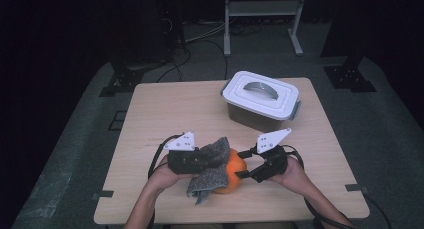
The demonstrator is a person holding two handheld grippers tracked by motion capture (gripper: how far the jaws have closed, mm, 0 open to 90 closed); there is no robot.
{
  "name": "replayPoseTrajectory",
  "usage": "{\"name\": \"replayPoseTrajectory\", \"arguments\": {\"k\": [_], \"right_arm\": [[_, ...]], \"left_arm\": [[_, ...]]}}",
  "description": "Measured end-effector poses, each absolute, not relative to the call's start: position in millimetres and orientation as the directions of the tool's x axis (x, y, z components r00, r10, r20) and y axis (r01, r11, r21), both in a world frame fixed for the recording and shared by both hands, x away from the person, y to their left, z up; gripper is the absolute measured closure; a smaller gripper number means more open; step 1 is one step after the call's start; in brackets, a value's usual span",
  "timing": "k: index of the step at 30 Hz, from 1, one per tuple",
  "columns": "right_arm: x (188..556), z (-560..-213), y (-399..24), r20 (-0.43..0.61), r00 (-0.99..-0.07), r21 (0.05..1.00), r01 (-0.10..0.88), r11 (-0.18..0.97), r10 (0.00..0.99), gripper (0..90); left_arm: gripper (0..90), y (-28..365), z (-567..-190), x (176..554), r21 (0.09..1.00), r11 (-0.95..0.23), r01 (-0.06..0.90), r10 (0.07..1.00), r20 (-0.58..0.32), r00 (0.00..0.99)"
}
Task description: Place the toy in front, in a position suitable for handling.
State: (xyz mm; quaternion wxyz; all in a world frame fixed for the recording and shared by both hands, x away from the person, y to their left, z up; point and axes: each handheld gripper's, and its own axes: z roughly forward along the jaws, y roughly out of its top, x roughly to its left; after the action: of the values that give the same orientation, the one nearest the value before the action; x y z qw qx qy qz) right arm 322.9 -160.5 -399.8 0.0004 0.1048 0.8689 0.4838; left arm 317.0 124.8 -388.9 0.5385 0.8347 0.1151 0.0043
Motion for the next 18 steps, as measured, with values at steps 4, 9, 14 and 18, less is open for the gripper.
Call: {"name": "replayPoseTrajectory", "arguments": {"k": [4,9,14,18], "right_arm": [[324,-402,-158,0.111,-0.976,0.84,0.192,0.508,0.185,30.7],[320,-404,-153,0.071,-0.979,0.832,0.164,0.529,0.192,34.4],[317,-404,-158,0.002,-0.984,0.836,0.101,0.539,0.18,50.2],[320,-405,-163,0.01,-0.984,0.836,0.107,0.539,0.18,50.8]], "left_arm": [[76.5,119,-391,315,0.901,-0.391,0.186,0.151,-0.136,0.979],[76.4,114,-391,314,0.899,-0.399,0.179,0.14,-0.133,0.981],[76.3,124,-388,317,0.902,-0.393,0.179,0.192,-0.11,0.975],[76.1,136,-393,321,0.894,-0.399,0.205,0.236,-0.116,0.965]]}}
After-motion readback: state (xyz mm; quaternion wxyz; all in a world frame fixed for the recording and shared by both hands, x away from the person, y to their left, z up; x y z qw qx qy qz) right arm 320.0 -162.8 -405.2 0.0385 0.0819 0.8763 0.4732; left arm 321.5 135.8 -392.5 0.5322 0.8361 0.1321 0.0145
